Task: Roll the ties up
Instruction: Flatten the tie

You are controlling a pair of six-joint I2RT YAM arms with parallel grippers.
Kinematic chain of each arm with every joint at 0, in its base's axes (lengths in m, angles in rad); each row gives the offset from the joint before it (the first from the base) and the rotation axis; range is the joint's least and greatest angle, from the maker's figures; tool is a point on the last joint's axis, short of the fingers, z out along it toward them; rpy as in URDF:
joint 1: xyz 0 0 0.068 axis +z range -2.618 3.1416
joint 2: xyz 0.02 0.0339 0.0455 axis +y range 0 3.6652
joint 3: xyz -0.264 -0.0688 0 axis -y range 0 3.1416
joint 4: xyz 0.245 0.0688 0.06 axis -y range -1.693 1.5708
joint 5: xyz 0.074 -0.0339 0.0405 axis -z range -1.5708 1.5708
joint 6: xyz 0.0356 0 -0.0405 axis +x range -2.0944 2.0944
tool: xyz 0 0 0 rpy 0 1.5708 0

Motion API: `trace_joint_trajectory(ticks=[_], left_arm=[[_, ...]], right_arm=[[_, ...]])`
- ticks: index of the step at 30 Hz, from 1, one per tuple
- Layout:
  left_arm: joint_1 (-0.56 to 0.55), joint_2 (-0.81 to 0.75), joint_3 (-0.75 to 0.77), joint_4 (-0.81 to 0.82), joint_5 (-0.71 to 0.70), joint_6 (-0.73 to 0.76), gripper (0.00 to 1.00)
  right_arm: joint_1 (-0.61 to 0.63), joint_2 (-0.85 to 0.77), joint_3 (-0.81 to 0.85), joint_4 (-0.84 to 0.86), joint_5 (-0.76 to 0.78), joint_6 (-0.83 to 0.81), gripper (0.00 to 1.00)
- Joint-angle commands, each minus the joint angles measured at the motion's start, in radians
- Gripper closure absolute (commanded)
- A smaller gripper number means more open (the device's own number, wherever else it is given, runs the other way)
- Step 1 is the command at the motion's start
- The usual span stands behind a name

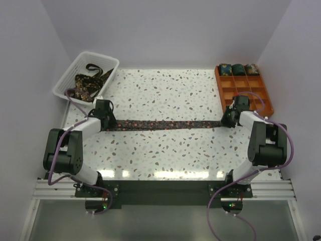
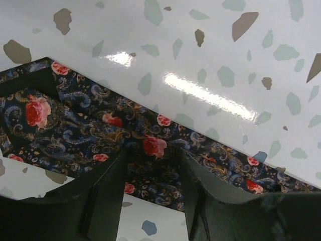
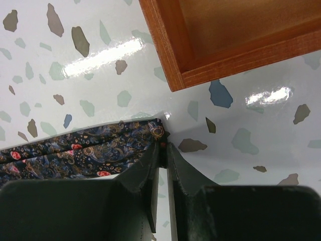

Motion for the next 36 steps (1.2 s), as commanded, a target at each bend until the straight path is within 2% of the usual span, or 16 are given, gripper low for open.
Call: trace_joint_trajectory(ticks=[1,15,23,29,31,32,33,34,36], left_arm=[[0.021,0.011,-0.023,-0.002,-0.038,-0.047,0.5],[0.068,0.037,-0.033,-0.06,-0.051,-0.038,0.49],[0.143,0.029,-0.011,-0.109,-0.083,0.026,0.5],[0.147,-0.013,-0.008,-0.068,-0.055,0.075,0.48],[0.144,-0.047,-0.005,-0.06,-0.028,0.084,0.42],[0.139,-0.062,-0.005,-0.05,-0.008,0.095,0.38],[0.134,-0.079,-0.004,-0.048,-0.005,0.098,0.35],[0.118,-0.113,0.004,-0.042,-0.008,0.112,0.31],[0.107,-0.139,0.016,-0.039,-0.006,0.124,0.27]], right_arm=[[-0.001,-0.003,0.004,-0.018,-0.014,0.006,0.87],[0.006,-0.036,0.001,-0.028,-0.051,0.017,0.89],[0.059,-0.063,-0.024,-0.048,-0.097,0.052,0.94],[0.098,-0.08,0.022,-0.068,-0.075,0.022,0.93],[0.124,-0.092,0.057,-0.108,-0.016,-0.003,0.88],[0.151,-0.098,0.069,-0.125,0.012,-0.012,0.8],[0.188,-0.108,0.08,-0.139,0.041,-0.018,0.76],[0.206,-0.121,0.096,-0.168,0.11,-0.027,0.67],[0.254,-0.137,0.105,-0.195,0.173,-0.024,0.63]])
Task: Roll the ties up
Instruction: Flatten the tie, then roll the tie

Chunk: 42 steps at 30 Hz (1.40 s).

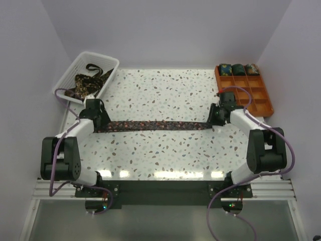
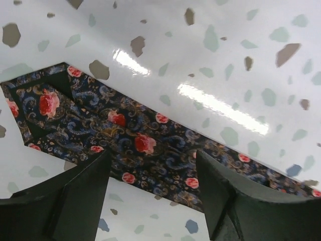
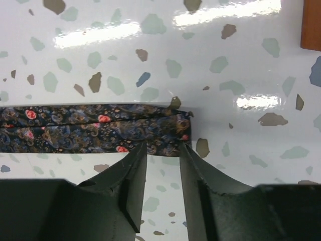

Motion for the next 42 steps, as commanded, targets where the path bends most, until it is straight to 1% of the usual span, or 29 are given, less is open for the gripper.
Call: trace_joint_trajectory(ticks=[1,2,4,6,8,11,13,18,20,23,34,42], left_arm=[[-0.055,-0.097,0.056,0.007,0.016,0.053,0.26],[-0.086,-0.105,0.073,-0.01,0.013,0.064,0.25],[-0.129,-0.122,0.109,-0.019,0.008,0.082,0.25],[-0.15,-0.145,0.115,-0.021,-0.007,0.099,0.25],[-0.16,-0.16,0.107,-0.013,0.011,0.108,0.25],[-0.167,-0.182,0.084,0.001,0.037,0.154,0.25],[-0.184,-0.208,0.051,0.022,0.049,0.185,0.24],[-0.215,-0.295,-0.046,0.103,0.092,0.225,0.18],[-0.242,-0.306,-0.064,0.139,0.091,0.257,0.16],[-0.267,-0.303,-0.068,0.142,0.08,0.274,0.15],[-0.272,-0.292,-0.04,0.148,0.056,0.274,0.13],[-0.272,-0.292,-0.037,0.15,0.042,0.279,0.13]], right_arm=[[0.073,-0.074,0.055,-0.084,0.168,-0.02,0.62],[0.084,-0.097,0.054,-0.102,0.232,-0.01,0.6],[0.11,-0.117,0.045,-0.127,0.293,0.01,0.57],[0.118,-0.142,0.034,-0.129,0.28,0.006,0.57],[0.133,-0.145,0.037,-0.138,0.227,-0.008,0.59],[0.216,-0.117,0.058,-0.182,0.219,-0.008,0.6],[0.291,-0.097,0.045,-0.179,0.234,0.027,0.6],[0.349,-0.059,0.011,-0.127,0.242,0.113,0.6],[0.362,-0.027,0.017,-0.115,0.24,0.131,0.6],[0.379,0.008,0.029,-0.104,0.24,0.15,0.59],[0.391,0.087,0.031,-0.044,0.232,0.196,0.58],[0.392,0.145,0.083,-0.031,0.277,0.21,0.57]])
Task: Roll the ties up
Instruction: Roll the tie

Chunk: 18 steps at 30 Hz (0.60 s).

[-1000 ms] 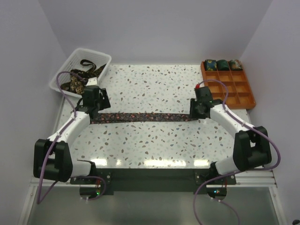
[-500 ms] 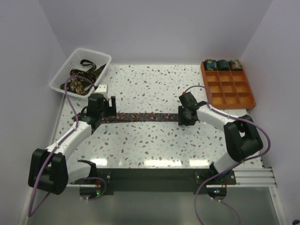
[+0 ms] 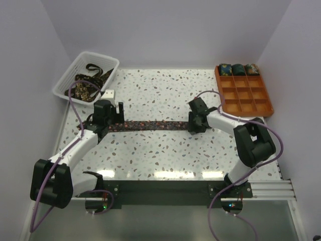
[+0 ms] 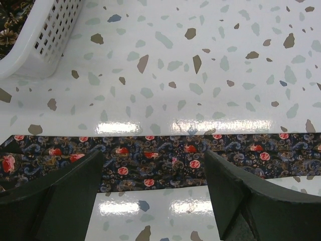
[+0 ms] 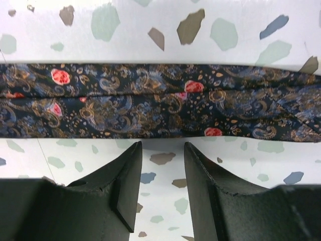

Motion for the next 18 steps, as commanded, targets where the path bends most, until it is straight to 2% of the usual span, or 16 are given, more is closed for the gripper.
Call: trace_joint_trajectory(ticks=[1,18], left_arm=[[-0.006,-0.003,0.026,0.053,-0.017,0.016,0.13],[-0.006,0.006,0.034,0.053,-0.008,0.018,0.13]], right_arm=[[0.004,0.04,0.039,0.037,0.04,0.029,0.57],[0.003,0.084,0.134,0.017,0.101,0.058,0.56]])
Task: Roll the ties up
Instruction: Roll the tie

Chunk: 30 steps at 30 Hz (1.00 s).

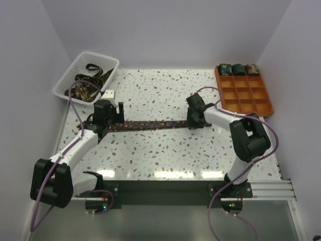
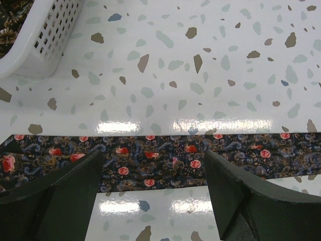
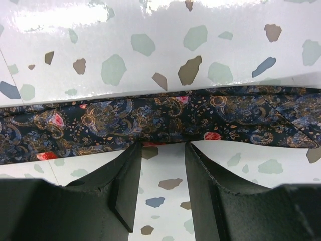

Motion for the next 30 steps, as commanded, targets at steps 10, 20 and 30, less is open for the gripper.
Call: trace_joint_trajectory(ticks=[10,20,30], left_arm=[[-0.006,0.007,0.032,0.054,0.069,-0.011,0.14],[-0.016,0.014,0.032,0.054,0.107,-0.016,0.14],[-0.055,0.017,0.034,0.055,0.149,-0.01,0.16]], right_arm=[[-0.029,-0.061,0.058,-0.082,-0.03,-0.088,0.48],[-0.29,-0.169,-0.034,-0.007,-0.275,-0.176,0.31],[-0.479,-0.123,-0.122,0.139,-0.475,-0.187,0.42]])
